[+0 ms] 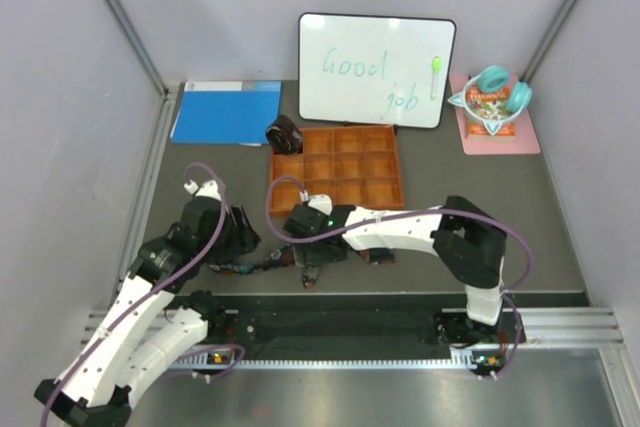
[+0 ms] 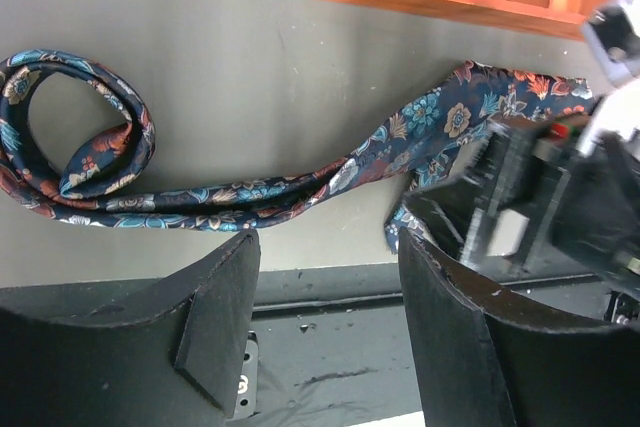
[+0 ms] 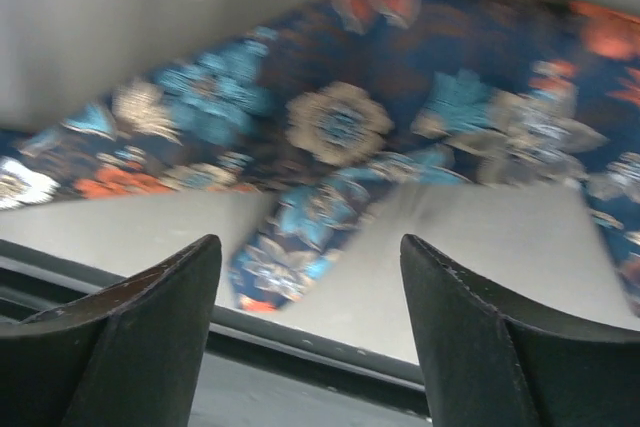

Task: Roll the ties
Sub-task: Flatten out the tie at the center of the board.

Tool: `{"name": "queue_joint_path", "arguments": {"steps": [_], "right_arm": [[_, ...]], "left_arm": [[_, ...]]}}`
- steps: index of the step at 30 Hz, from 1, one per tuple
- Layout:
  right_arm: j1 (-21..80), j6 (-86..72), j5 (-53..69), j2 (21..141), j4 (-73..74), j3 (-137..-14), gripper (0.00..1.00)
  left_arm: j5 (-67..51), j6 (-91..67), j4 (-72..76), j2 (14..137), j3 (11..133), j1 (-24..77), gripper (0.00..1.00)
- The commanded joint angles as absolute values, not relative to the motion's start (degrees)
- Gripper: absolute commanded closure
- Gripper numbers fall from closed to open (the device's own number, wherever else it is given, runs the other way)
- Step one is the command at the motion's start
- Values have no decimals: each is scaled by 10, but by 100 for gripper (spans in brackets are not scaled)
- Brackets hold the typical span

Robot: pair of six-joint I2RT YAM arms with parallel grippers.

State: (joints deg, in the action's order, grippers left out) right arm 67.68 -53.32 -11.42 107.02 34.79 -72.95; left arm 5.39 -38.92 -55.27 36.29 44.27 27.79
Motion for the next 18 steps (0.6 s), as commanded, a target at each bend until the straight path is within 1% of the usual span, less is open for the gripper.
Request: {"name": "queue_joint_path", "arguments": {"steps": [1,2,4,5,6,7,8,12,14,15,16,18], "right_arm": [[693,-554,-118,1105,360,-792,30],[694,-555,-120,1124,379,-805,34],[696,-557,-134,1141,395,-821,37],[697,-557,-137,1147,403,-824,43],[698,-556,-140,1162,416,-827,46],[698,-555,-142,1170,427,-836,51],[698,-555,-143,1176,436,-840,54],[704,-548,-145,1201,462,-847,62],[706,-537,-148,1212,482,-856,73],[706,-531,-148,1218,489,-860,76],[707,-527,-150,1229,502,-860,85],[706,-516,-153,1230,505,-851,90]], "left_arm": [[56,-380,-550,345,461,275,37],[55,-378,-550,344,461,275,37],[53,-378,-550,339,460,275,37],[51,-377,-550,338,459,275,37],[50,-377,-550,337,459,275,37],[49,-376,-550,333,458,275,37],[48,-377,-550,330,458,275,37],[47,-376,-548,320,458,275,37],[46,-376,-548,319,457,275,37],[46,-375,-548,316,458,275,37],[45,-374,-548,316,458,275,37],[44,-374,-548,315,457,275,37]]}}
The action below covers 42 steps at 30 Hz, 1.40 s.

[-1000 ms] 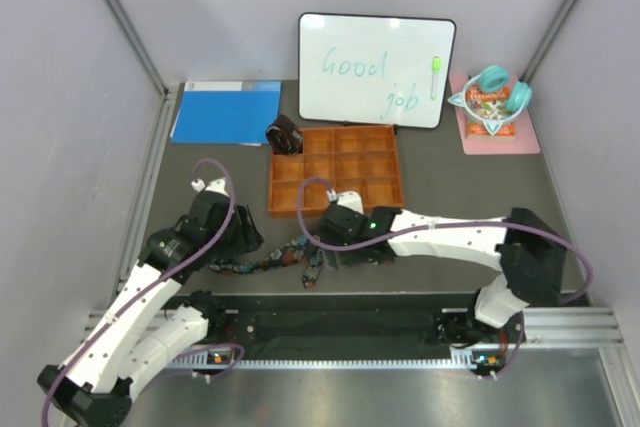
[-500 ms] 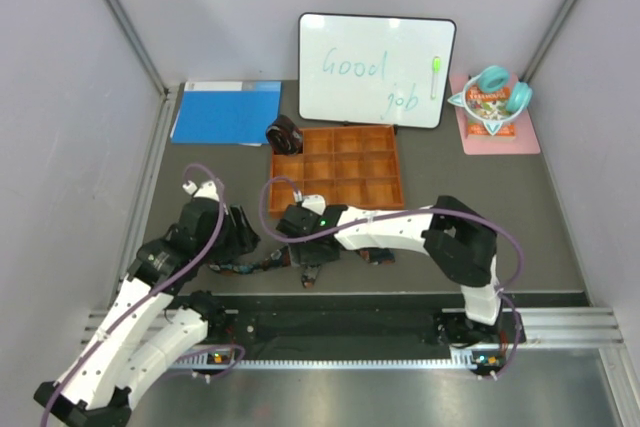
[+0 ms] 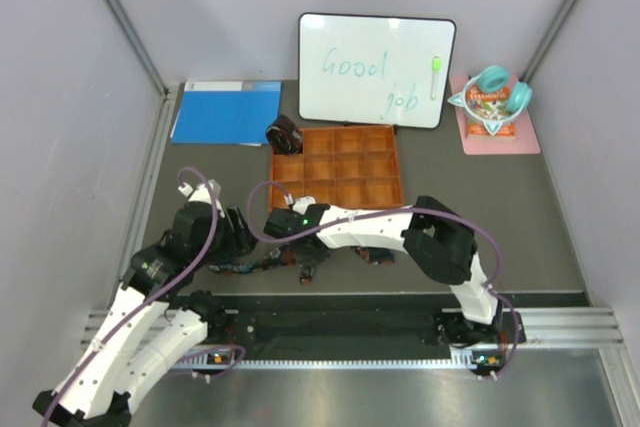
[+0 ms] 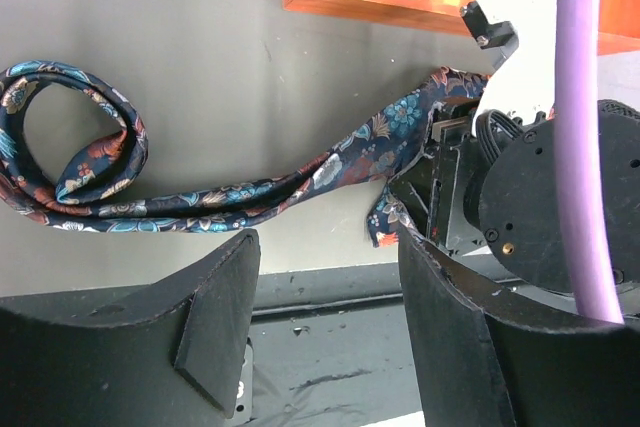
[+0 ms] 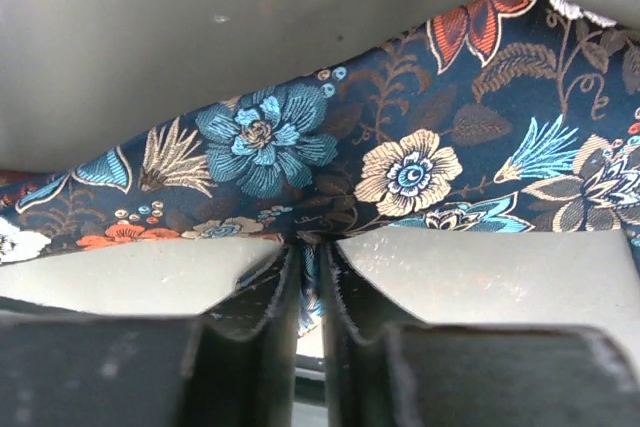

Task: Roll the ties
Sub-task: Flatten out the tie at the center of the board.

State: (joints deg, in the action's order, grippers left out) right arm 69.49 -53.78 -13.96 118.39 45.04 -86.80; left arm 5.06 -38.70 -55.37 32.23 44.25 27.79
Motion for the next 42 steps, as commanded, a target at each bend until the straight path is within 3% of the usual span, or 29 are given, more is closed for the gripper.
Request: {"name": "queue_joint_path", "arguments": {"steps": [1,3,8,18,27,32,35,36,38,39,42], "right_arm": [[705,-513,-160,1220,519,-842,95],[706,-497,-180,1199,535,-835,100],[706,-379,-228,1143,615,-828,100],[689,-373,-466,1127,755,-798,100],[674,-361,-528,1086,789,-809,100],[656,-352,-505,1095,741,-770,98],[651,-345,-481,1105,709,-748,68],[649,-344,-462,1113,694,-745,50],[643,-342,-442,1116,686,-747,36],[643,-340,-421,1107,672,-748,21],[642,-321,-354,1052,621,-740,6]], "left_arm": [[44,-373,-548,314,457,275,37],[43,-372,-549,314,457,275,37],[46,-375,-548,315,457,274,37],[13,-386,-538,358,454,276,38],[4,-414,-540,366,429,275,39],[5,-404,-544,366,439,275,39],[12,-396,-550,369,448,275,39],[13,-391,-550,369,450,275,39],[18,-387,-550,367,450,275,39],[22,-383,-553,367,450,275,39],[31,-379,-560,363,451,275,39]]}}
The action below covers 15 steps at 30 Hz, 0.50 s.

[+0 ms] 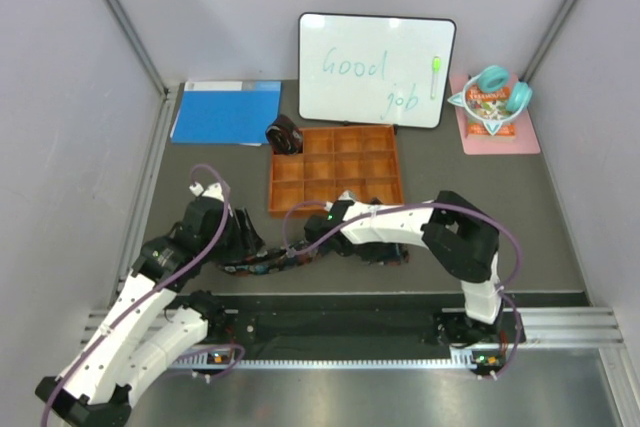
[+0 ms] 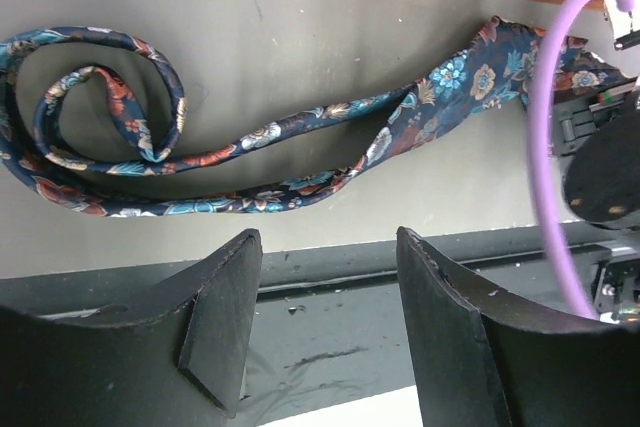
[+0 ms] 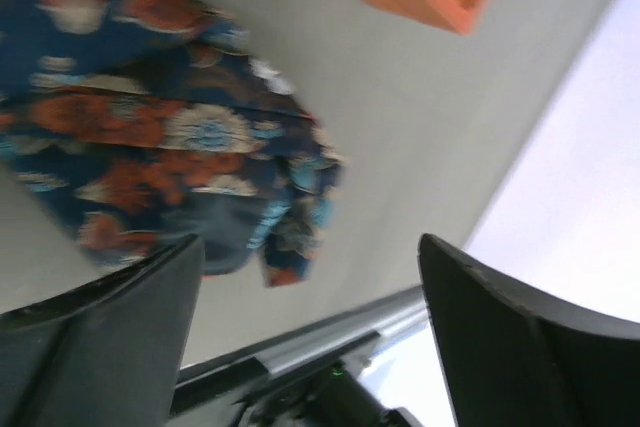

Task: Roll the ties
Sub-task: Flatten out the tie at the center of the board.

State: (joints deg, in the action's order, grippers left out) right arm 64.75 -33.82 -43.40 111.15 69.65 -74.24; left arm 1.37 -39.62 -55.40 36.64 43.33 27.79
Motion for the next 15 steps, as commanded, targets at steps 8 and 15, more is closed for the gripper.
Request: {"name": "queue_joint_path", "arguments": {"steps": [8,15], "right_arm": [[542,-325,-178,875,505,-667,3],[529,-303,-170,875,482,-653,1]], "left_arm": [[31,-377,-560,355,450,275,38],[32,-375,-555,353,449,275,38]]}}
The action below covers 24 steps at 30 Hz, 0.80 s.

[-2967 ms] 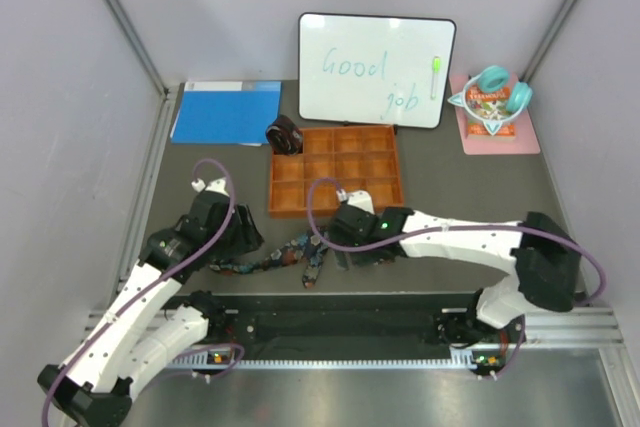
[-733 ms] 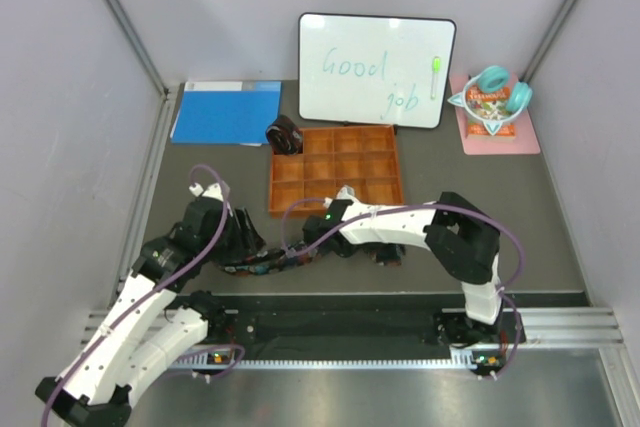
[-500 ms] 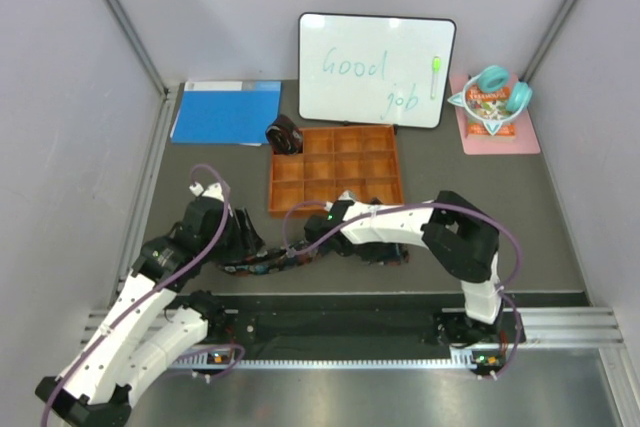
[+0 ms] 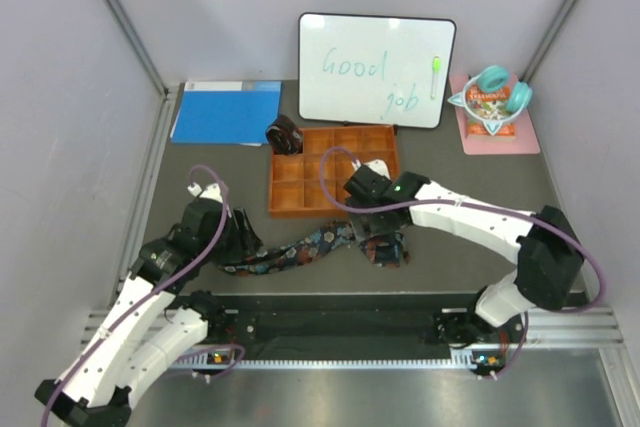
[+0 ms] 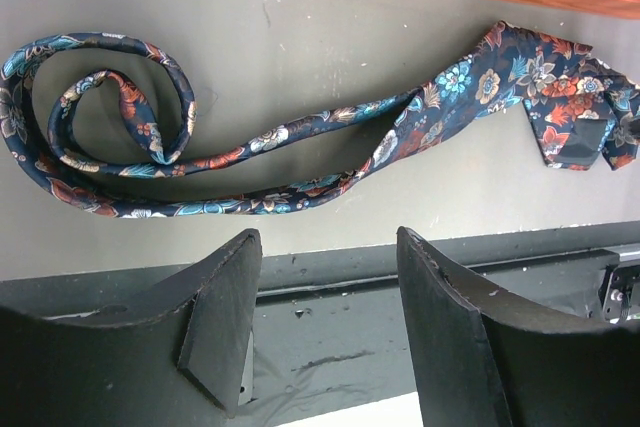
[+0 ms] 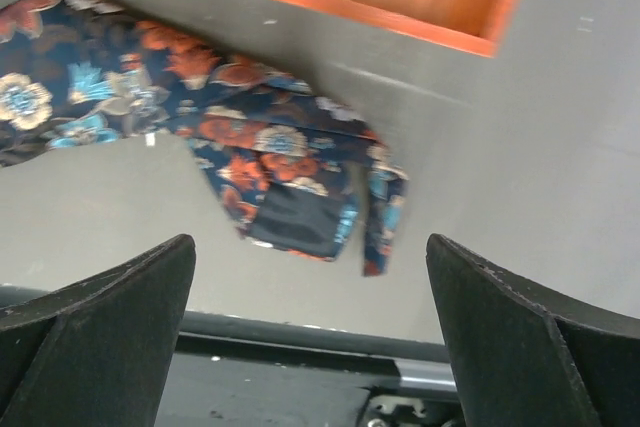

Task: Roll the ties
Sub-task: Flatten out the tie at the center of the board.

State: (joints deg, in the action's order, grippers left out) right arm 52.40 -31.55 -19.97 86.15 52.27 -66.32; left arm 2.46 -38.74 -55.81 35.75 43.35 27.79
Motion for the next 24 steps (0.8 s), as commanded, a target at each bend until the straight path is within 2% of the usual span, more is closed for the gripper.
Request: {"name": "queue_joint_path", "arguments": {"steps": [1,6,12,18,24], "right_arm": [[516,-304,-168,877,475,-648,1],[419,-340,-27,842,344,-552,2],[380,-382,-3,804,295,-507,3],[323,-420,90,800,221,-454,3],[323,-414,83,809,229,-441,4]], "left_arm": [[32,-375,-556,353,449,275,38],[33,-376,-558,348,448,275,38],[37,-378,-557,350,448,275,38],[40,-381,-559,358,447,276,39],[40,-384,-562,352,446,275,39]]}}
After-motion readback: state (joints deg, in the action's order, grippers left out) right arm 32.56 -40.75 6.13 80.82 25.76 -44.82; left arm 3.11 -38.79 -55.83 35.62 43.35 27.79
